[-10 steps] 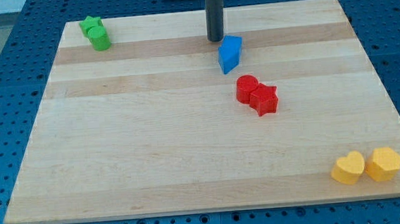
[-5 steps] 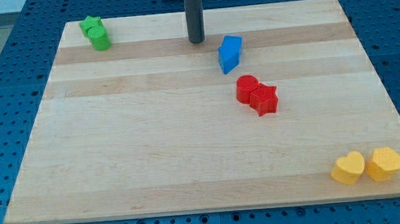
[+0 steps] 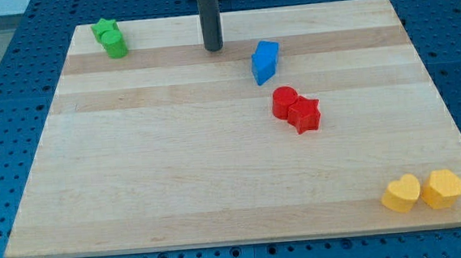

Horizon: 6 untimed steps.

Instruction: Slide green circle to the bottom left of green star

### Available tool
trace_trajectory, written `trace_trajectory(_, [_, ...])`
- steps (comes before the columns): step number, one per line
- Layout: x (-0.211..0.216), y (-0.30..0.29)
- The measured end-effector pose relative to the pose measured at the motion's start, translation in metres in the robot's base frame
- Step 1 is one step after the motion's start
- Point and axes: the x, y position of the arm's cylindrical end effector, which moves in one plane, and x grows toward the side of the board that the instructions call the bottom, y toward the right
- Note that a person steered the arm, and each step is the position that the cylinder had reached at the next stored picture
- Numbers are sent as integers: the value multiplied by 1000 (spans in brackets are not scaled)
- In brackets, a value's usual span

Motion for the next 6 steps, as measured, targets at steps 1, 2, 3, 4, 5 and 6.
trace_trajectory(1, [0, -7])
trace_trajectory(2, [0, -14])
trace_trajectory(3, [0, -21])
trace_trajectory(4, [0, -29])
trace_trajectory(5, [0, -39])
trace_trajectory(6, [0, -49])
